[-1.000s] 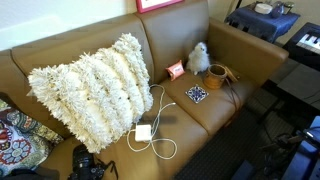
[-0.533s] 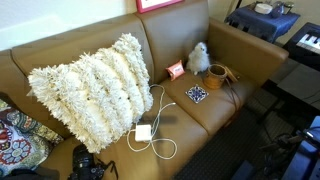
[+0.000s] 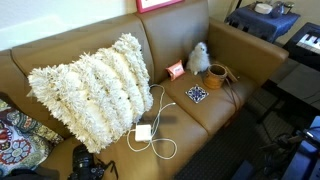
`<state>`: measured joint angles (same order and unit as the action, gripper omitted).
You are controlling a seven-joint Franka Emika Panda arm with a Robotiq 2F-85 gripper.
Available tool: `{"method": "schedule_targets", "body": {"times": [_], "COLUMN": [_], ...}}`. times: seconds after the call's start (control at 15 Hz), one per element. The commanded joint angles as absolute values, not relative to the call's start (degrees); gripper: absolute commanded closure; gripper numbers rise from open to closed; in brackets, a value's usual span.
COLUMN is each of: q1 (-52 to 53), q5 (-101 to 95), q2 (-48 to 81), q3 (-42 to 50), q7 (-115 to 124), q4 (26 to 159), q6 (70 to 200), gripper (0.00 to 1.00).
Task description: Move the brown bag to the left
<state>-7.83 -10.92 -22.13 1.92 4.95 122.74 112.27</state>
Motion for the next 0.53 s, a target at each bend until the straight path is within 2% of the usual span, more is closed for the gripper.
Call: {"method": "schedule_targets", "body": {"times": [0.0,0.47], "q1": [-7.8,-7.6], "q5": [-12.8,-14.3], "q2": [-15.3,-4.9], "q3": [1.6,2.9], "q7": [6.9,9.5], "q4": [115.1,106.5], "q6": [108.9,103.0], "gripper": [0.0,0.0]}}
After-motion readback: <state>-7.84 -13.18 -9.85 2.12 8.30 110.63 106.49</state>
